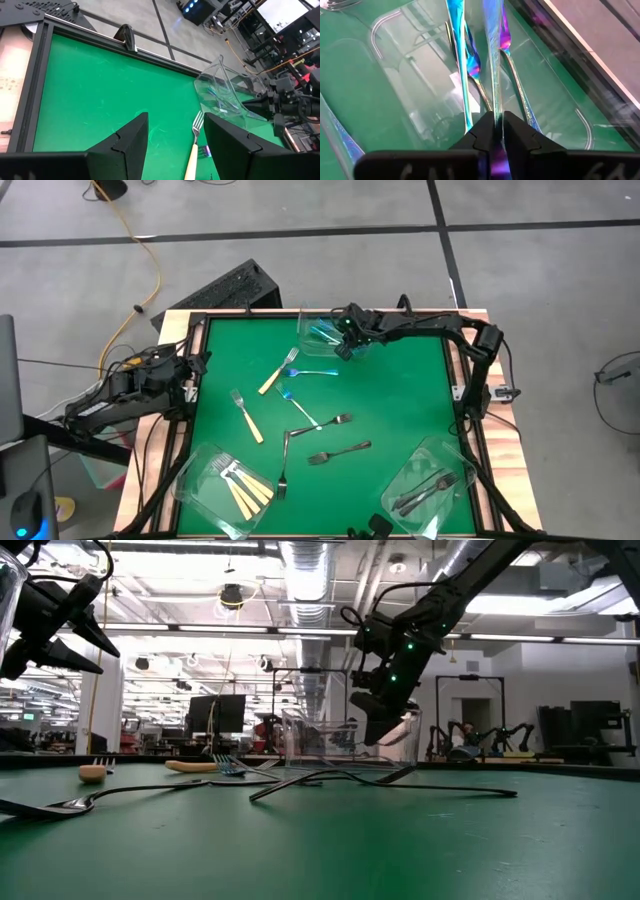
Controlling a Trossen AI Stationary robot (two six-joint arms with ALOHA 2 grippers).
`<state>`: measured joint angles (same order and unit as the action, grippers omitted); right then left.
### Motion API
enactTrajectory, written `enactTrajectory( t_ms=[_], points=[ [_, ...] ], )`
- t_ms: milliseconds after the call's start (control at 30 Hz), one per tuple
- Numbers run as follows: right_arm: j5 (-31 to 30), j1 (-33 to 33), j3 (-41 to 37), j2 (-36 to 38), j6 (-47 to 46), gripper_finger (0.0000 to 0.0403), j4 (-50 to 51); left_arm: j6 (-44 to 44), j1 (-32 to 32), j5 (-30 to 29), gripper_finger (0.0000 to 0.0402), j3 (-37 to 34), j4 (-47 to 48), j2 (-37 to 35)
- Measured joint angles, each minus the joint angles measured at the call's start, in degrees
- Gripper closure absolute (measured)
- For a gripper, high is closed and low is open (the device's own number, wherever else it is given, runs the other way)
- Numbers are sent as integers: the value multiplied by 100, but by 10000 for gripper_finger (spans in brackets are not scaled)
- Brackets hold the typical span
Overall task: Sort silverware by color (type)
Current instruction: Put the blue fork into the top transparent bin, then put the black fork into the bottom right transparent bin
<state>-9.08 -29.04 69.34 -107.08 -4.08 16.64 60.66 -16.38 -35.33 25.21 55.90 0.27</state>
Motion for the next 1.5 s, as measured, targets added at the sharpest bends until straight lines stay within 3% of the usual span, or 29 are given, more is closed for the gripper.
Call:
enactTrajectory(
  t_ms=[300, 600, 800, 933, 1100, 1233, 1333, 1500],
  points=[
    [32, -11, 119, -13, 80, 306, 159, 2, 0, 0, 226, 0, 0, 0],
    [550, 74, 1563, -16, 109, 282, 990, 2, 2, 0, 226, 0, 0, 0],
    [1771, 415, 2563, -8, 439, 280, 1395, 2, 2, 7, 226, 0, 0, 0],
    [2543, 930, 2765, 4, 712, 280, 1414, 2, 0, 37, 226, 0, 0, 0],
    [2515, 1793, 2752, -3, 1115, 280, 1765, 4, -1, 42, 226, 0, -2, 0],
    [2051, 2430, 2526, -10, 1255, 280, 2071, 7, 2, 35, 226, 0, -2, 0],
    [1952, 2780, 2464, -13, 1108, 280, 2484, 7, 0, 31, 226, 0, -4, 0],
    [1919, 3193, 1956, -21, 516, 280, 2346, 87, 1, 23, 226, 0, -7, -1]
  ],
)
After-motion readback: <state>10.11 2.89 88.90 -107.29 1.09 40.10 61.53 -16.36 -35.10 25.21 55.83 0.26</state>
